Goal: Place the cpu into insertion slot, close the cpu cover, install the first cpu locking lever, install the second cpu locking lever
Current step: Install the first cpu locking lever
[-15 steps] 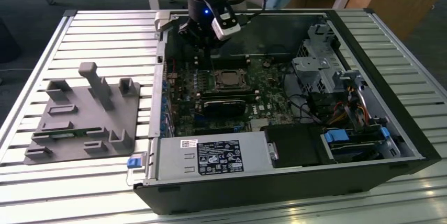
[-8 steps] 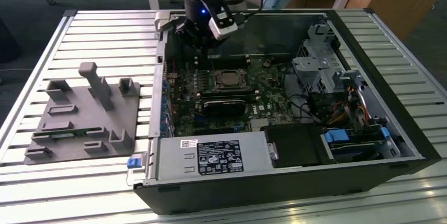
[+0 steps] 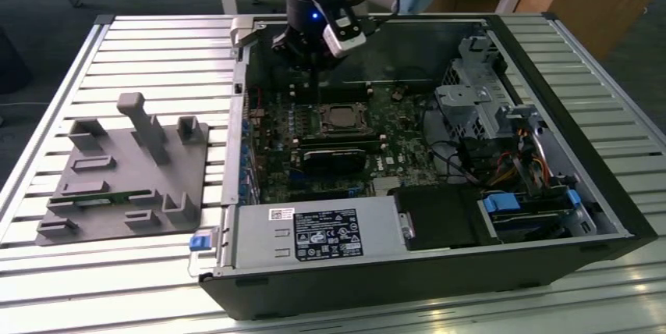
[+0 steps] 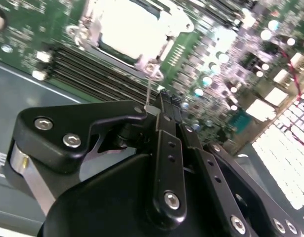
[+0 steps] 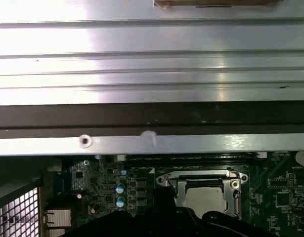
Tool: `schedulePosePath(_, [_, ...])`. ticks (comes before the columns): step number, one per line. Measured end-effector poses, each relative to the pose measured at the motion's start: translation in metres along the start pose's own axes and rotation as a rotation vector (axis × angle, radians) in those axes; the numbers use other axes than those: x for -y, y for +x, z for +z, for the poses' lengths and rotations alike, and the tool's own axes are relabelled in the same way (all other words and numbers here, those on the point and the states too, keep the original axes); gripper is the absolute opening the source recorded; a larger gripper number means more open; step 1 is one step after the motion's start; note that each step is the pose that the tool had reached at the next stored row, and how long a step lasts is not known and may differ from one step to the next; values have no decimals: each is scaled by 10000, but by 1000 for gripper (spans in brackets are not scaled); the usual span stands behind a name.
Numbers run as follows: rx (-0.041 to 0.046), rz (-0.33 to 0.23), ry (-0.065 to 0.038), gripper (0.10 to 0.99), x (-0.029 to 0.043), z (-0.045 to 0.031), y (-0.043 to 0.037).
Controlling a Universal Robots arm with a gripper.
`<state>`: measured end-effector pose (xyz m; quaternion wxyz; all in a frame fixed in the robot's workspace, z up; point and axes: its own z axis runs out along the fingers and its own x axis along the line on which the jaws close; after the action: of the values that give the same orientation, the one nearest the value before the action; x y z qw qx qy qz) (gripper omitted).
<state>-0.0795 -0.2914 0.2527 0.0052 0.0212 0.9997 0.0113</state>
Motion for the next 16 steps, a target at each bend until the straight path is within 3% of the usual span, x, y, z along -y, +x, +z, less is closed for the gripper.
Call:
schedulePosePath(5, [-21, -22, -9, 106, -10, 6, -220])
schedulePosePath(6, [-32, -34, -18, 106, -14, 9, -314])
schedulePosePath(7, [-35, -44, -64, 106, -14, 10, -339])
schedulePosePath(11, [-41, -55, -330, 106, 1, 22, -340])
schedulePosePath(16, [-32, -407, -338, 106, 4, 81, -344])
